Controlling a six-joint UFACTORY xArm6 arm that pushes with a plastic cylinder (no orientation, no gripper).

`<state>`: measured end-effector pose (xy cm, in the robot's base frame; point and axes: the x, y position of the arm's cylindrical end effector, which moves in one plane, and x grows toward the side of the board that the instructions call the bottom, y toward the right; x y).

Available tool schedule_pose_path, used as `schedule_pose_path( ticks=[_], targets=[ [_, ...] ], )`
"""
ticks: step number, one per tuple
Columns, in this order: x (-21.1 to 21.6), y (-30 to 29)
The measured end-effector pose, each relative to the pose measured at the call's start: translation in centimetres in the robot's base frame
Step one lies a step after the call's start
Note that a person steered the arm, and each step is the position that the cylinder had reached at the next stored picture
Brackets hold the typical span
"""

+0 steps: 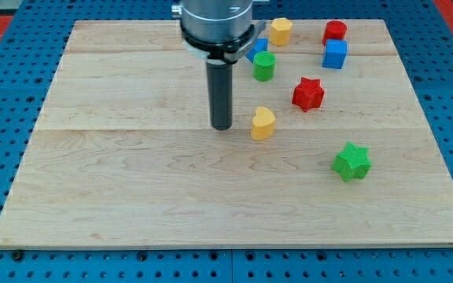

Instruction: Keep yellow heart on left side of green star

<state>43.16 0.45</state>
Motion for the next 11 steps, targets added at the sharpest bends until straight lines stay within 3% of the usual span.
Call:
schedule_pose_path(
  ticks=[1,3,4,5,6,8,9,11],
  targets=[
    [0.0,5.5],
    [4.8,8.1],
    [3.1,4.1],
    [-3.1,2.7],
    [-1.3,10.8],
    [6.9,12.7],
    [8.1,13.9],
    [5.5,13.9]
  ],
)
